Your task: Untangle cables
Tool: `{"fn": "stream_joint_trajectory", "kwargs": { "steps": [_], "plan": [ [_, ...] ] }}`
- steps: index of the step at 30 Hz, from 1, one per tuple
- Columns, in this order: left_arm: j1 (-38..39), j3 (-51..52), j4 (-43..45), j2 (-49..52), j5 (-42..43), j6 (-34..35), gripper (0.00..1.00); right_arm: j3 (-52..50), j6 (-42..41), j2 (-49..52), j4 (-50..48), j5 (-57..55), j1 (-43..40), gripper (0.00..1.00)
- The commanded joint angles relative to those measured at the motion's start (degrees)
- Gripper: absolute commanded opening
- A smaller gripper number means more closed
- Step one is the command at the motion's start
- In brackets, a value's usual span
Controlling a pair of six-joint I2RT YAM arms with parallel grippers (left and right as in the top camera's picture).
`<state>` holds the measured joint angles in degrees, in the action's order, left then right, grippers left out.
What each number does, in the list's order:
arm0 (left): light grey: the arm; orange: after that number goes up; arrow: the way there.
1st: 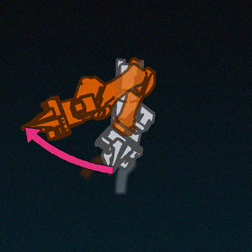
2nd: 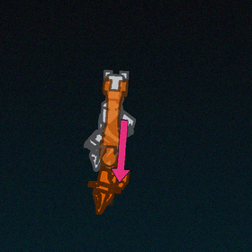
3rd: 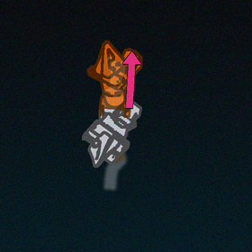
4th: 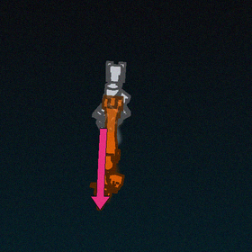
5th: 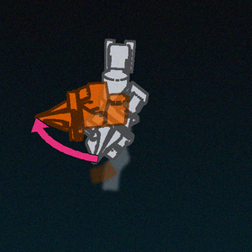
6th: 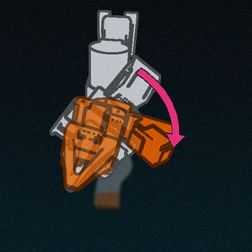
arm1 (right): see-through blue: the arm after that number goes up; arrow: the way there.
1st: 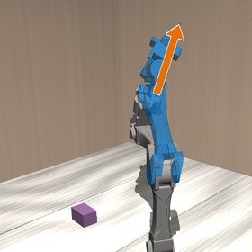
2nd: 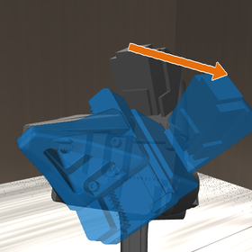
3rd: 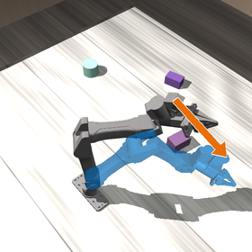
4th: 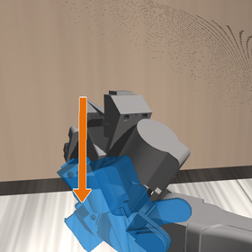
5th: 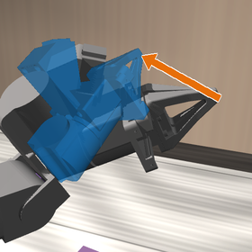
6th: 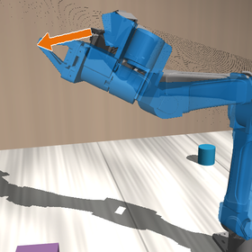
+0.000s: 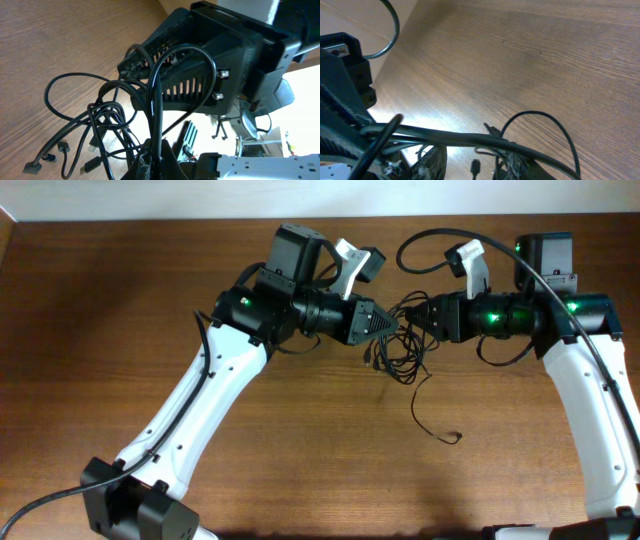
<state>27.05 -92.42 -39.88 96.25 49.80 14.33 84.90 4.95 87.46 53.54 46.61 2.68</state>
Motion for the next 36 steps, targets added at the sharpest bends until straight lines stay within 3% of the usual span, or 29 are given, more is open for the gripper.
{"fn": "stream_joint_trajectory", "kwargs": {
  "steps": [1,7,13,29,36],
  "plan": [
    [0.5,-0.4,-0.1,0.4,-1.7,-0.5,0.0,-0.3,0.9,0.0,-0.4,2.7,-0.1,0.39],
    [0.7,-0.4,-1.2,0.4,-4.9,-0.5,0.0,-0.3,2.3,0.0,-0.5,2.7,-0.1,0.39],
    [0.7,-0.4,-1.4,0.4,-2.6,-0.5,0.0,-0.3,2.3,0.0,-1.1,2.7,-0.1,0.38],
    [0.7,-0.4,-1.4,0.4,-0.9,6.3,0.0,-0.4,2.3,0.0,0.2,2.7,0.0,0.38],
    [0.7,-0.4,-1.4,0.4,5.2,8.6,0.0,-0.4,2.3,0.0,-1.5,2.7,0.0,0.38]
  ]
}}
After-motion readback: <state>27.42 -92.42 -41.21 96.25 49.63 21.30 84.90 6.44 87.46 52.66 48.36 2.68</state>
